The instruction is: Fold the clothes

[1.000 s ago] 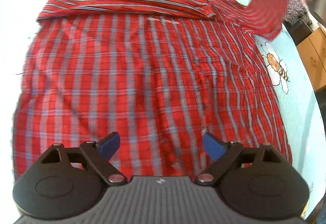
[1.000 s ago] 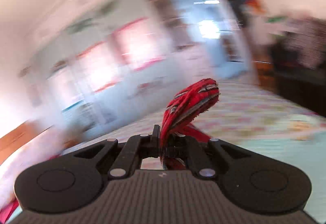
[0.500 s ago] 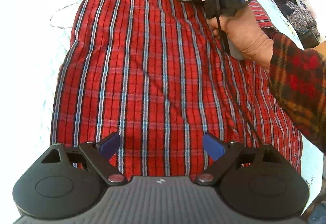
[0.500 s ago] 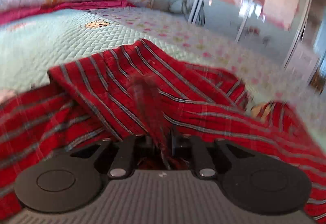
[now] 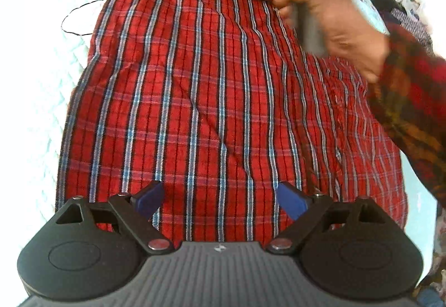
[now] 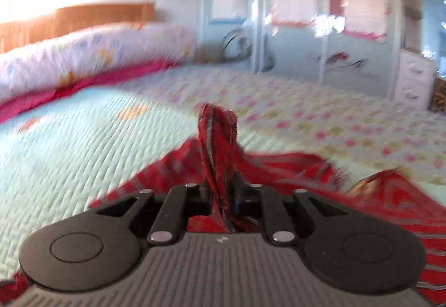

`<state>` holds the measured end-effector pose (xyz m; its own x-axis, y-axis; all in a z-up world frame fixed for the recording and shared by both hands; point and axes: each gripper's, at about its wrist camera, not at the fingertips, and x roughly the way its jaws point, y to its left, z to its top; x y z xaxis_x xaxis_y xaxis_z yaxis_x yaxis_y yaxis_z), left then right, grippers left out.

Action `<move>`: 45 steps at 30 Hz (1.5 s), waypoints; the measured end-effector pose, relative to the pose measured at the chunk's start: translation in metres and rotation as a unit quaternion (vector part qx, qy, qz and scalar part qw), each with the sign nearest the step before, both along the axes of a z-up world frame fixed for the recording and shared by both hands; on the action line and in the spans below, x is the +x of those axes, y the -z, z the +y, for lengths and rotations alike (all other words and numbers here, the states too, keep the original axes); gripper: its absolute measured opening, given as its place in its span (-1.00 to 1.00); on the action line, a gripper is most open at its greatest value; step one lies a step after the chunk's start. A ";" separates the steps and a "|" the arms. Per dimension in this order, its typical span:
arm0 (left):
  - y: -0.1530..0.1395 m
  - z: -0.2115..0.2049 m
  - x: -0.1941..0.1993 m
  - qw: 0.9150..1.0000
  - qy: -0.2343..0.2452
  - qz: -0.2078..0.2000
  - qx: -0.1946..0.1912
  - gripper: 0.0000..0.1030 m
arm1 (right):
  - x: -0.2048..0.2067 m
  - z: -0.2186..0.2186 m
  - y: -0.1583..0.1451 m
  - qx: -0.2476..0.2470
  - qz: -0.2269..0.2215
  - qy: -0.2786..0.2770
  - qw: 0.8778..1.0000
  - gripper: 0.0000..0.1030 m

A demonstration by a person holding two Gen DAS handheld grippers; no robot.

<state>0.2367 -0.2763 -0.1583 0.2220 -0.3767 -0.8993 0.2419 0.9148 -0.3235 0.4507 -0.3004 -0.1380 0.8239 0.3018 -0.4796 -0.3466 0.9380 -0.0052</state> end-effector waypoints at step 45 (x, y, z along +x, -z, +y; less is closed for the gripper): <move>0.008 -0.115 0.257 0.989 -0.036 -0.142 -0.002 0.57 | -0.106 -0.346 0.073 0.488 0.120 0.325 0.801 -0.80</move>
<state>0.4940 -0.3908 -0.1665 0.4927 -0.3541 -0.7949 0.2574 0.9319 -0.2555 0.3449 -0.6459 -0.2106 0.8781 0.1739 -0.4458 0.3368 0.4371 0.8339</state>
